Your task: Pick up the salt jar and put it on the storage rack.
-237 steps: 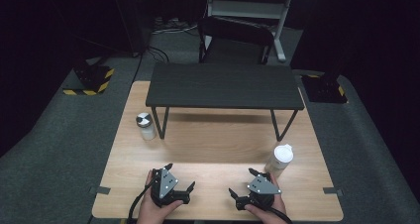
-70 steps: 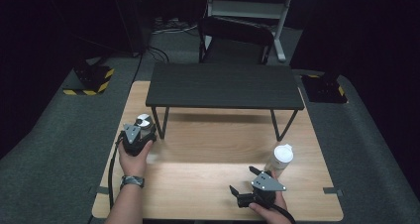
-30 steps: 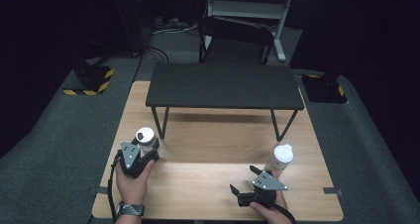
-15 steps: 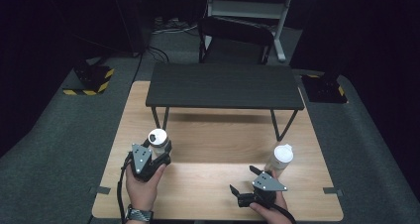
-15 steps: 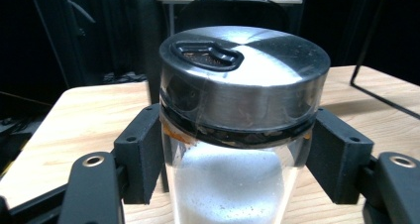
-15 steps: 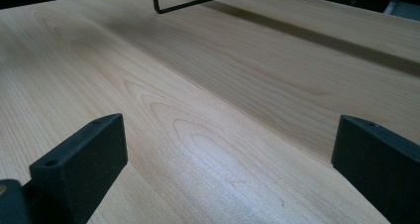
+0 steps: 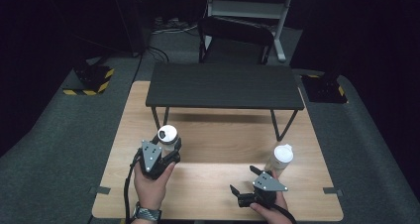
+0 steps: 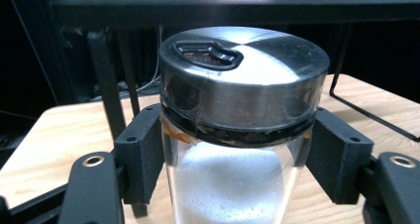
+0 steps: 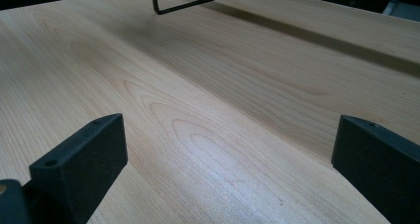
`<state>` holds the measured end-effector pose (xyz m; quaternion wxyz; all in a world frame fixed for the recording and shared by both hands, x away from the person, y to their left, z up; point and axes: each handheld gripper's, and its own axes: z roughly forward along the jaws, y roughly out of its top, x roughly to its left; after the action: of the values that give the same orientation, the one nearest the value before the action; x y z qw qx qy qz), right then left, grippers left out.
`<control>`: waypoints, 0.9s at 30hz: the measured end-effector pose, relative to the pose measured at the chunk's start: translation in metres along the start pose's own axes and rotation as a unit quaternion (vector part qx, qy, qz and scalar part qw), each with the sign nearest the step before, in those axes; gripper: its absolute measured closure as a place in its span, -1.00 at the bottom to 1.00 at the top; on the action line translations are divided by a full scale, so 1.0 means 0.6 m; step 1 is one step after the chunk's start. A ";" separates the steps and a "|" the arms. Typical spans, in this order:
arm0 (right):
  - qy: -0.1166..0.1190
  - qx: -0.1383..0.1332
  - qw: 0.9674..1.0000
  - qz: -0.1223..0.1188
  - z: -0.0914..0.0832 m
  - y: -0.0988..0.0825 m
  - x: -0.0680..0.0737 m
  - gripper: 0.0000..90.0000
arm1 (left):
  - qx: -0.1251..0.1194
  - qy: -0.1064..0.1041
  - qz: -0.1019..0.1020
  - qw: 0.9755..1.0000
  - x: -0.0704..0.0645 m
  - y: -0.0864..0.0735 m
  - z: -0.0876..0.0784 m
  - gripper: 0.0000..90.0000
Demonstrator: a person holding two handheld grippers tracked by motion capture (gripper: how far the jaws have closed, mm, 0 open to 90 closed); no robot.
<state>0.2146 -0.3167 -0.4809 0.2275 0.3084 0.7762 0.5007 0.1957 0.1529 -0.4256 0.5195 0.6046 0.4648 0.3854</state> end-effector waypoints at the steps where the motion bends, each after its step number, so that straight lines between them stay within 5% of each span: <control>1: 0.000 0.000 1.000 0.000 0.000 0.000 0.000 -0.99 | -0.001 0.000 0.000 1.000 -0.003 0.005 0.000 -0.30; 17: 0.002 -0.001 1.000 0.003 0.000 0.000 -0.002 -0.99 | -0.028 -0.009 0.017 0.999 -0.025 0.058 0.017 -0.29; 27: 0.002 -0.001 1.000 0.001 0.000 -0.001 -0.001 -0.99 | -0.044 -0.016 0.009 0.999 -0.030 0.089 0.030 -0.29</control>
<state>0.2150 -0.3174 -0.4812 0.2262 0.3082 0.7756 0.5023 0.2165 0.1294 -0.3758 0.5492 0.5916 0.4337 0.4003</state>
